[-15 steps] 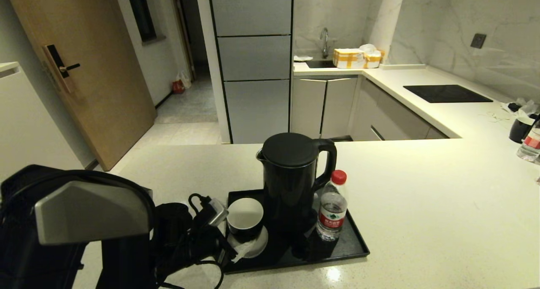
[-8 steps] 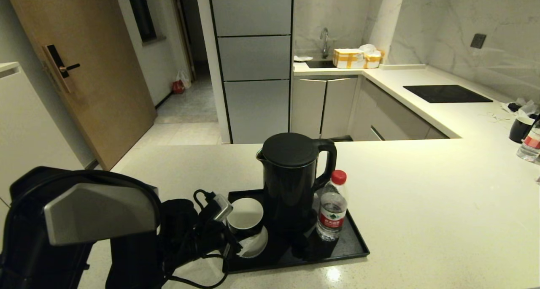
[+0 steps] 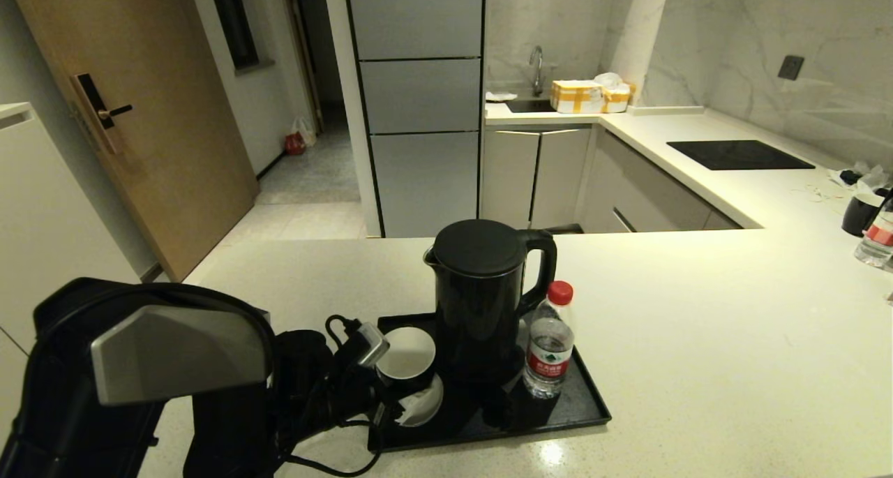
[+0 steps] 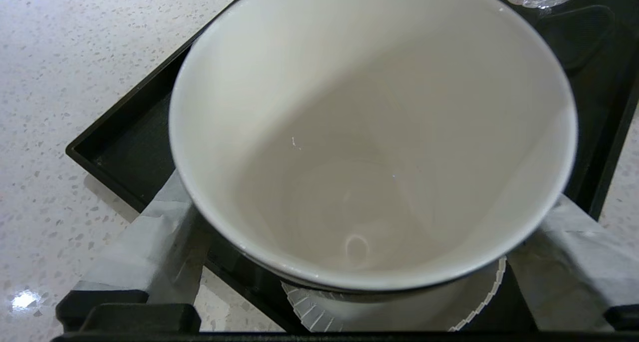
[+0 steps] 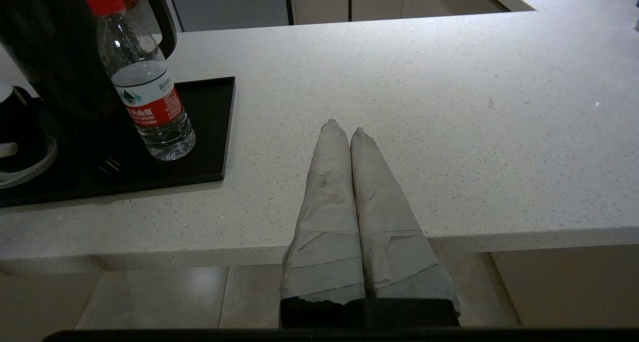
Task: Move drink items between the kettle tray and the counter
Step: Pick up the tea cup
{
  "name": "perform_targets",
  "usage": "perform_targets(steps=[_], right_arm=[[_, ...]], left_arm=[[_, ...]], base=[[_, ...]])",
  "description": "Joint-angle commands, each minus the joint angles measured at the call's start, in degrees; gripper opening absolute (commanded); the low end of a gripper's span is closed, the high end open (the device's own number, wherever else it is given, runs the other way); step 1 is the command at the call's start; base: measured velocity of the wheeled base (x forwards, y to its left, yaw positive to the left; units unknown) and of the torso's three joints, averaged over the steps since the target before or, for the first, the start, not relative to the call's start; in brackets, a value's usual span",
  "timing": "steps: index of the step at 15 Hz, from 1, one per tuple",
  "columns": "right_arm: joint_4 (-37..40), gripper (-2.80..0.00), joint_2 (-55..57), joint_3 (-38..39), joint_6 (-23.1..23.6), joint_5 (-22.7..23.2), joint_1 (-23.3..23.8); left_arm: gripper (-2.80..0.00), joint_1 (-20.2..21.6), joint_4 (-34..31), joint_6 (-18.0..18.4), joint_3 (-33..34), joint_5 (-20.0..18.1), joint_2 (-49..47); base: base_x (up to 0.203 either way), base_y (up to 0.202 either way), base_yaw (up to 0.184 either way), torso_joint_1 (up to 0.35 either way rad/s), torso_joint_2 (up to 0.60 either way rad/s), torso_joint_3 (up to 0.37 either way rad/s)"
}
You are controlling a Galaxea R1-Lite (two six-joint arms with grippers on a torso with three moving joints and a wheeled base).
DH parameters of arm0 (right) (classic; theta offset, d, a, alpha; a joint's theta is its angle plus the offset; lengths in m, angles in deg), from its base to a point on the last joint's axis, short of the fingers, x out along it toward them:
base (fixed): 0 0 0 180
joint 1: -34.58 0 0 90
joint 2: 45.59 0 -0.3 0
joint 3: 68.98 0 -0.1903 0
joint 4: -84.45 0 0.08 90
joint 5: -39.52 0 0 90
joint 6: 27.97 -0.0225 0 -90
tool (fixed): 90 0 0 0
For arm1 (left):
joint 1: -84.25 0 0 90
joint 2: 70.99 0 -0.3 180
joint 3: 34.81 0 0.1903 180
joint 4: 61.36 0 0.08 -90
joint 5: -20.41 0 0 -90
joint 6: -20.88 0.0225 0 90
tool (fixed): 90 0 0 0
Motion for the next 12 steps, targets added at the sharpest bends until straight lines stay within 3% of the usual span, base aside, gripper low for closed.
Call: perform_targets(steps=[1,10,12], right_arm=[[0.0,-2.8,0.0,0.0,-0.02,0.02,0.0],[0.0,-2.8,0.0,0.0,0.06,0.02,0.04],[0.0,-2.8,0.0,0.0,0.06,0.02,0.0]], left_arm=[[-2.8,-0.02,0.5,0.1,-0.38,0.87,-0.2],[-2.8,-0.01,0.5,-0.05,0.13,1.53,0.69],[-2.8,0.05,0.5,-1.13,0.57,4.09,3.59]], base=[[0.0,0.0,0.0,0.0,0.0,0.0],[0.0,0.0,0.0,0.0,0.0,0.0],[0.0,0.0,0.0,0.0,0.0,0.0]])
